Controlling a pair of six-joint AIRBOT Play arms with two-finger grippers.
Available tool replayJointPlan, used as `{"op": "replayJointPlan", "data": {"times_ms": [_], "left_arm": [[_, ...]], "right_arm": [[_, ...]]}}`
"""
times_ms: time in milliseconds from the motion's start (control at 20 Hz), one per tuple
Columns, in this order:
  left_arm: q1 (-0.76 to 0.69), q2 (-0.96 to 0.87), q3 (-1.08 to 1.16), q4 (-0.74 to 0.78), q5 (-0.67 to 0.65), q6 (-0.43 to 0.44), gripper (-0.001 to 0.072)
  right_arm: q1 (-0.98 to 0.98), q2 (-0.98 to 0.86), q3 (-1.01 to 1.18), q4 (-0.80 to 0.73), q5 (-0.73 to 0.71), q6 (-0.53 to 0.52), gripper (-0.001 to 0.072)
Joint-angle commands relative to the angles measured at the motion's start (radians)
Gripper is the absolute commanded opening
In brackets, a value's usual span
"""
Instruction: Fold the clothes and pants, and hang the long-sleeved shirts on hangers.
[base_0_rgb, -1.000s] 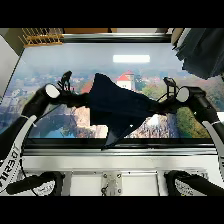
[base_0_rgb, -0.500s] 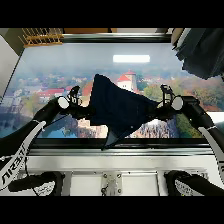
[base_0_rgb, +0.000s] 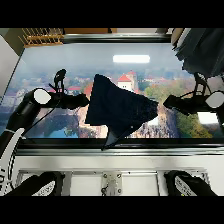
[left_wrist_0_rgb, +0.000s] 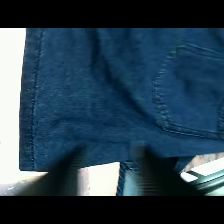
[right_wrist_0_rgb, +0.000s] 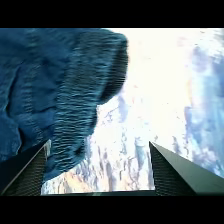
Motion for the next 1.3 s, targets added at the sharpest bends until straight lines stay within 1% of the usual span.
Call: {"op": "replayJointPlan", "data": {"times_ms": [0,50,250,300,400,500,750,1100,1250], "left_arm": [[-0.033,0.045,0.003,-0.001,-0.01,0.0,0.0016],[-0.052,0.043,0.002,0.0,-0.01,0.0,0.0017],[-0.125,0.038,-0.003,0.001,-0.012,0.0,0.0017],[-0.135,0.038,-0.003,0.001,-0.011,0.0,0.0017],[-0.144,0.038,-0.003,0.0,-0.012,0.0,0.0017],[-0.143,0.038,-0.003,0.0,-0.013,-0.001,0.0017],[-0.143,0.038,-0.003,0.001,-0.01,0.0,0.0017],[-0.143,0.038,-0.003,0.0,-0.011,-0.001,0.0017],[-0.143,0.038,-0.003,0.0,-0.011,-0.001,0.0017]], "right_arm": [[-0.138,-0.077,-0.017,0.257,0.024,-0.183,0.0718],[-0.154,-0.131,-0.019,0.32,0.025,-0.23,0.0719],[-0.156,-0.35,-0.019,0.516,0.022,-0.352,0.0719],[-0.157,-0.399,-0.019,0.555,0.021,-0.376,0.0719],[-0.157,-0.468,-0.019,0.574,0.022,-0.39,0.0719],[-0.157,-0.505,-0.019,0.574,0.026,-0.419,0.0719],[-0.129,-0.535,-0.019,0.586,0.022,-0.423,0.072],[-0.059,-0.609,-0.019,0.797,0.013,-0.492,0.0719],[-0.03,-0.617,-0.019,0.881,-0.012,-0.497,0.0718]]}}
